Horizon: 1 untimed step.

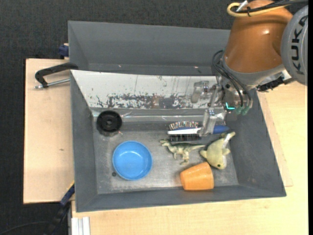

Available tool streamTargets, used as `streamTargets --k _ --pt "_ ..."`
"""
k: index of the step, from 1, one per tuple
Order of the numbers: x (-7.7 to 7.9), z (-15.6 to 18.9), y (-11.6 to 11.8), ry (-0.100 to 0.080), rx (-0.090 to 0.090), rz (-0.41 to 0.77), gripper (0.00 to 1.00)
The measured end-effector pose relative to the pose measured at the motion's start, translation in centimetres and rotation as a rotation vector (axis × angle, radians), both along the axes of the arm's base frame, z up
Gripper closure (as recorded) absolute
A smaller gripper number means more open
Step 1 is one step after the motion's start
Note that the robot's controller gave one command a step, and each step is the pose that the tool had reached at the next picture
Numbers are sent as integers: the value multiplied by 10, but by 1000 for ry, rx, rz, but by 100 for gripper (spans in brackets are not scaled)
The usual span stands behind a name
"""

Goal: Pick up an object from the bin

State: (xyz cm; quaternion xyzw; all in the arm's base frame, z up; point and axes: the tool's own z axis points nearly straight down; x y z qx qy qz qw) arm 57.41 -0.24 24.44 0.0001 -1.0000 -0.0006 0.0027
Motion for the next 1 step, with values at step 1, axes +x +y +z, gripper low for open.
streamTargets --k 1 --pt "1 -172 -37 -19 1 -48 0"
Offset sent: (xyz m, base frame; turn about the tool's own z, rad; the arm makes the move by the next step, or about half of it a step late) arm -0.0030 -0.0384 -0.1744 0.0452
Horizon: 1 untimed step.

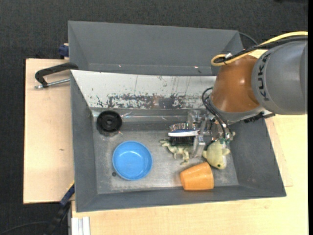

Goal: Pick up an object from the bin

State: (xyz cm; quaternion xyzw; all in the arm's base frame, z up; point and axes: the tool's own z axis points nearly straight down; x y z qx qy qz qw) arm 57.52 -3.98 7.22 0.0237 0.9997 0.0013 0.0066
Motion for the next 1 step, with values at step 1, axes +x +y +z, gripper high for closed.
streamTargets --k 1 --pt "-8 31 -4 4 0 -51 0"
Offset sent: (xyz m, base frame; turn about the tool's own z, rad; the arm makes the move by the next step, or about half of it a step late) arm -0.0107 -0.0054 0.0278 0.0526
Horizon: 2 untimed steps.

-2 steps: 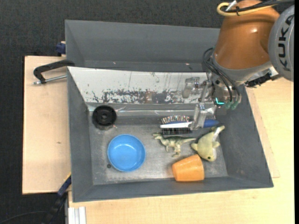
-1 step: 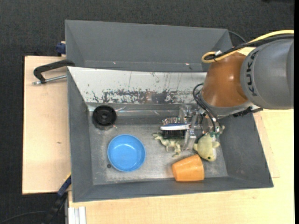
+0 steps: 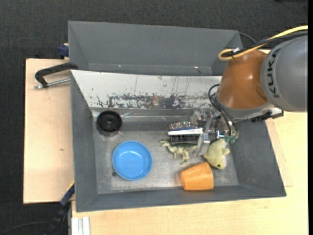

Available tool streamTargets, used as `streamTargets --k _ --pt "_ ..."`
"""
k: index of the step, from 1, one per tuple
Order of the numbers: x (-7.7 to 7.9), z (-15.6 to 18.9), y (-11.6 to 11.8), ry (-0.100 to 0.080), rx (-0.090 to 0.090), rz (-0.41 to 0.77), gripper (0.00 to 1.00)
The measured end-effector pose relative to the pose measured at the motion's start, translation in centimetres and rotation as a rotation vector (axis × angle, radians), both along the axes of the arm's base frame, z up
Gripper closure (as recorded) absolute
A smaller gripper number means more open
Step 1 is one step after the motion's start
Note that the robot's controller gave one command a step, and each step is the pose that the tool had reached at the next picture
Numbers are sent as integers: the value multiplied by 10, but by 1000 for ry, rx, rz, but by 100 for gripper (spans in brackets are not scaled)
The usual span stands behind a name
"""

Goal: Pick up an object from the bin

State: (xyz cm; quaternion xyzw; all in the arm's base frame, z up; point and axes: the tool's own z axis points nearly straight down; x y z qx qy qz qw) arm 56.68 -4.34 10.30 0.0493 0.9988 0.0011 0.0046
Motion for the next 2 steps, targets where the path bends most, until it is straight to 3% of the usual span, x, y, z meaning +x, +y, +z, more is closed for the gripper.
streamTargets --k 1,2 --pt "12 5 2 3 1 -139 0" --pt "13 -31 -9 12 1 -251 0"
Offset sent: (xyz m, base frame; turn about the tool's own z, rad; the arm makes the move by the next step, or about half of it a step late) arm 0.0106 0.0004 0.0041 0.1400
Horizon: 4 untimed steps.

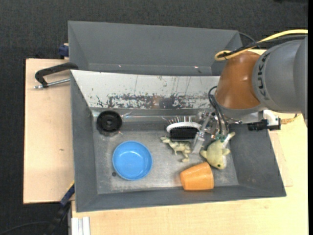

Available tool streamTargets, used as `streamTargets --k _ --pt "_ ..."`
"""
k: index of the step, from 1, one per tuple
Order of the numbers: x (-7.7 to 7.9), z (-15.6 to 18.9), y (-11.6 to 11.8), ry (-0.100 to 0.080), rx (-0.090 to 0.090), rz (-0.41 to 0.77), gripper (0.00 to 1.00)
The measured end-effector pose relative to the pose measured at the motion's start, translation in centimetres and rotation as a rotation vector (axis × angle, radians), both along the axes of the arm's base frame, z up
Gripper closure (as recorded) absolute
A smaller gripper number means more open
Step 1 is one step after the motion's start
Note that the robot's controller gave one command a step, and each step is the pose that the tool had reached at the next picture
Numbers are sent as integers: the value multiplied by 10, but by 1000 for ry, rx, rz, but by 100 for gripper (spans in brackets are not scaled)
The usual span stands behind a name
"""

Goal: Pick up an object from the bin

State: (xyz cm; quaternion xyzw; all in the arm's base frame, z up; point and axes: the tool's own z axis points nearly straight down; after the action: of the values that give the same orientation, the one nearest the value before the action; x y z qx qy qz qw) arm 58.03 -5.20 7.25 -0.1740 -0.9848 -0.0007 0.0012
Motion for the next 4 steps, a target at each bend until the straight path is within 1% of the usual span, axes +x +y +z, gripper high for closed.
streamTargets --k 1,2,3,4 --pt "1 2 0 -4 -2 2 0" --pt "2 3 -1 -6 -4 1 100" --pt "5 90 0 -14 -2 2 100" --pt "6 90 0 -7 -1 3 100"
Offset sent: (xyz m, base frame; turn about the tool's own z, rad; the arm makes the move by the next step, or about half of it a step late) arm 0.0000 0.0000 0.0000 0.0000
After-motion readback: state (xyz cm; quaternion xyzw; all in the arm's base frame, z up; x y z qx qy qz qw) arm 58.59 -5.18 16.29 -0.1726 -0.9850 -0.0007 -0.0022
